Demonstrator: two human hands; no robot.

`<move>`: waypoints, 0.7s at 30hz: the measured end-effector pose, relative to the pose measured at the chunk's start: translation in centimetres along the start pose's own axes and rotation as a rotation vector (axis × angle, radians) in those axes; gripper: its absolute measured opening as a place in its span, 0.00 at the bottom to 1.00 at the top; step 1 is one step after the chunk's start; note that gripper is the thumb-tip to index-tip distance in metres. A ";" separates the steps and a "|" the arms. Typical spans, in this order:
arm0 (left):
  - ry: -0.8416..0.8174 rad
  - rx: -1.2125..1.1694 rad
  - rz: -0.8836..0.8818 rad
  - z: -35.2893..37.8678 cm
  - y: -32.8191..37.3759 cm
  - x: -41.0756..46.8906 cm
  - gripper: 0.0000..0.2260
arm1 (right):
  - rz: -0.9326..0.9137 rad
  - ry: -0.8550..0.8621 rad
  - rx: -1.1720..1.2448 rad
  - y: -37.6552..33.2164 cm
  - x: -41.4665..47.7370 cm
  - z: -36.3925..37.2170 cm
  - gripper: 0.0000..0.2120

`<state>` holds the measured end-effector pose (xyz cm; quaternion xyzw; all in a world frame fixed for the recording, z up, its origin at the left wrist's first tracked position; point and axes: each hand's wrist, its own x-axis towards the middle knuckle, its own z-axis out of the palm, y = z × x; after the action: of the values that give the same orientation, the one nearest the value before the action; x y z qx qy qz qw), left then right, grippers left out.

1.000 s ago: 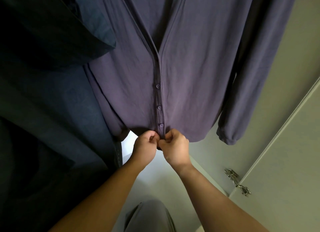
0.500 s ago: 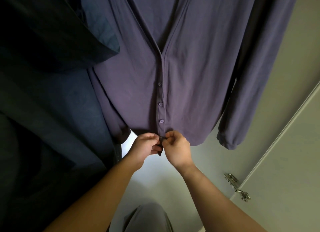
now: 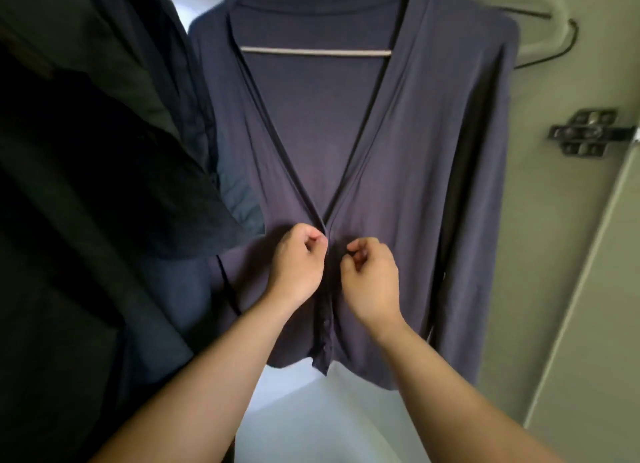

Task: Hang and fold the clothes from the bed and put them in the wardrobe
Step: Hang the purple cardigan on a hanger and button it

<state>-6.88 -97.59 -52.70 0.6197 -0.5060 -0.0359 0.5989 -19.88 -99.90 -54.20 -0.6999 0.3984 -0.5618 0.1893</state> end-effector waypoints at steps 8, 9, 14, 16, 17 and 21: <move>0.316 0.062 0.293 -4.1 13.8 10.5 0.03 | -0.244 0.183 -0.151 -9.0 12.3 -6.6 0.11; 0.340 0.078 0.295 -4.7 15.0 11.5 0.04 | -0.255 0.202 -0.180 -9.9 13.4 -7.5 0.12; 0.497 0.235 0.248 -7.5 18.5 15.7 0.09 | -0.403 0.303 -0.452 -12.8 17.2 -10.6 0.13; 0.567 0.366 0.283 -9.0 19.2 17.2 0.13 | -0.468 0.348 -0.615 -13.7 18.5 -11.4 0.14; 0.590 0.446 0.301 -9.8 19.4 18.0 0.15 | -0.489 0.374 -0.673 -14.1 19.1 -11.8 0.14; 0.568 0.725 0.242 -12.4 19.9 21.1 0.19 | -0.561 0.438 -0.768 -15.6 21.8 -13.0 0.16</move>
<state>-0.18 -98.38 -21.93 0.7107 -0.3707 0.3836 0.4586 -25.60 -104.76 -25.39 -0.6647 0.4033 -0.5377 -0.3263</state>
